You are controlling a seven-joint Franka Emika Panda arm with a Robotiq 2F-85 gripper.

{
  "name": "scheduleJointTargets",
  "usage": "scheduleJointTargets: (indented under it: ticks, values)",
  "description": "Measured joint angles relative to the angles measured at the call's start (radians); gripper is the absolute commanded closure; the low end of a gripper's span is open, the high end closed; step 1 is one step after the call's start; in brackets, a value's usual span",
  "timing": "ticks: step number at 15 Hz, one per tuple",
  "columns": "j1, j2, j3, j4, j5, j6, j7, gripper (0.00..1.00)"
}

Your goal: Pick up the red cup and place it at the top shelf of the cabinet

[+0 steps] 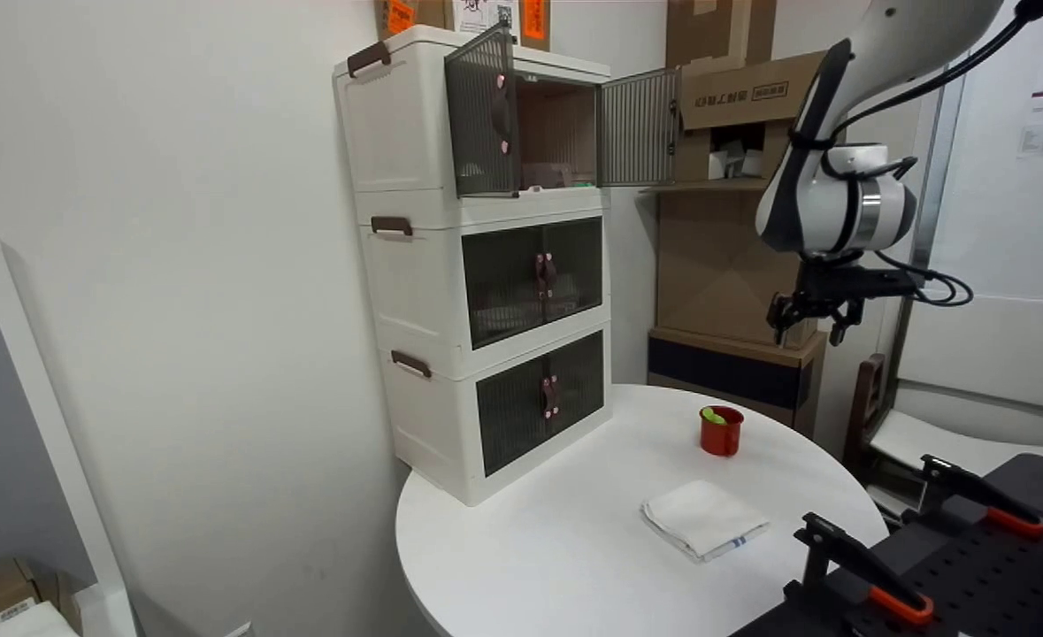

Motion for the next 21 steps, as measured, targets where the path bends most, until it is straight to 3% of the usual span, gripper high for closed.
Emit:
scheduleJointTargets:
  ticks: [8,21]
  values:
    - [-0.075,0.349,0.099,0.334,-0.038,-0.076,0.079,0.0]
    - [-0.073,0.589,0.14,0.562,-0.055,-0.122,0.107,0.0]
